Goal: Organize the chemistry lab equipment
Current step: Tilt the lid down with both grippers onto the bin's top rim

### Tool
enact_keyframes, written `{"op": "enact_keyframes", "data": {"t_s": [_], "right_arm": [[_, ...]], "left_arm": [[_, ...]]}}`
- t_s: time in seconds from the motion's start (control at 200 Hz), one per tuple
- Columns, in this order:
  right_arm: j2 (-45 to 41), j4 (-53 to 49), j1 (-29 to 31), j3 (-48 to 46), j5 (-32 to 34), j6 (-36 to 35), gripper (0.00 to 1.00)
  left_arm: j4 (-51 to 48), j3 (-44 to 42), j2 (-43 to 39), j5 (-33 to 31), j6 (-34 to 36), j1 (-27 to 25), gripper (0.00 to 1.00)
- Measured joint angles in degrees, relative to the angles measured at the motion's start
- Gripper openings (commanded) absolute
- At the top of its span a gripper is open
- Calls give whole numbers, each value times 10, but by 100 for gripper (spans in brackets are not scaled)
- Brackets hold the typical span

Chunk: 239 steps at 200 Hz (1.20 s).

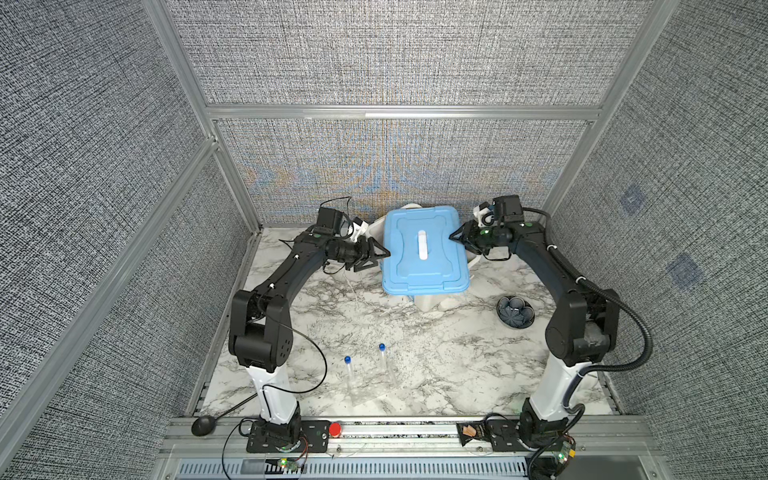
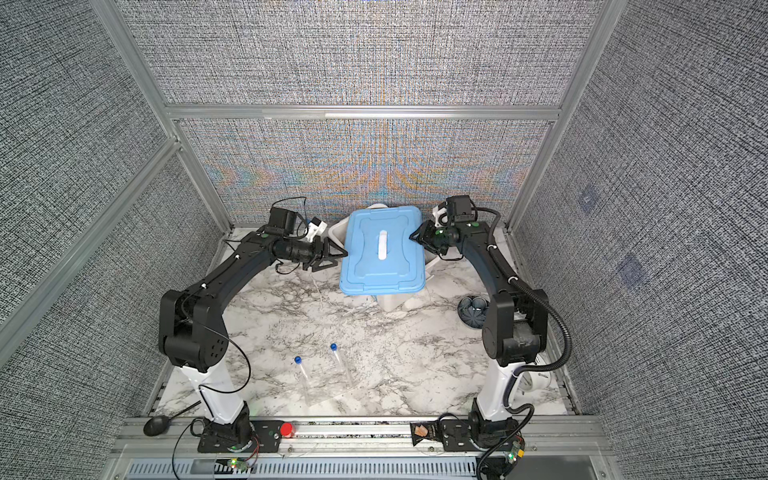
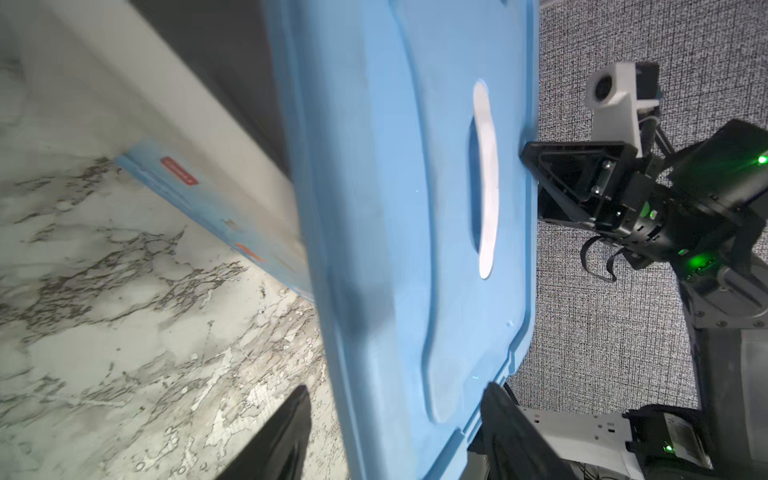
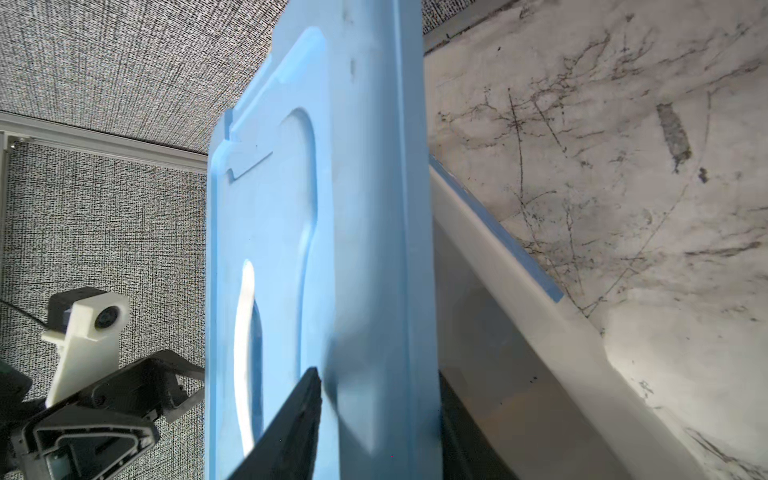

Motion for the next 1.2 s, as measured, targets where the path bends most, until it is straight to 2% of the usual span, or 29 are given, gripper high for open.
{"op": "enact_keyframes", "data": {"t_s": [0.165,0.315,0.41,0.645,0.9,0.985,1.095,1.195], "right_arm": [[9,4,0,21,-6,-2,40],[22,5,1,38,-14,-2,39],[32,7,1,54,-16,-2,35],[50,7,3,78,-15,-5,37],[26,-13,19,87,9,-49,49],[23,-30,27,97,19,-68,54],[23,-60,37,109,25,-95,60],[25,-87,45,111,27,-115,67]], "left_arm": [[-11,5,-5,9,0,-17,52],[-11,8,-6,12,-2,-27,52],[-5,8,-6,12,-5,-26,51],[0,41,20,7,-16,-26,55],[-25,95,9,-9,0,-26,62],[-46,106,-5,-27,11,-25,67],[-81,103,-32,-59,23,-17,72],[-106,68,-58,-98,31,-5,76]]}}
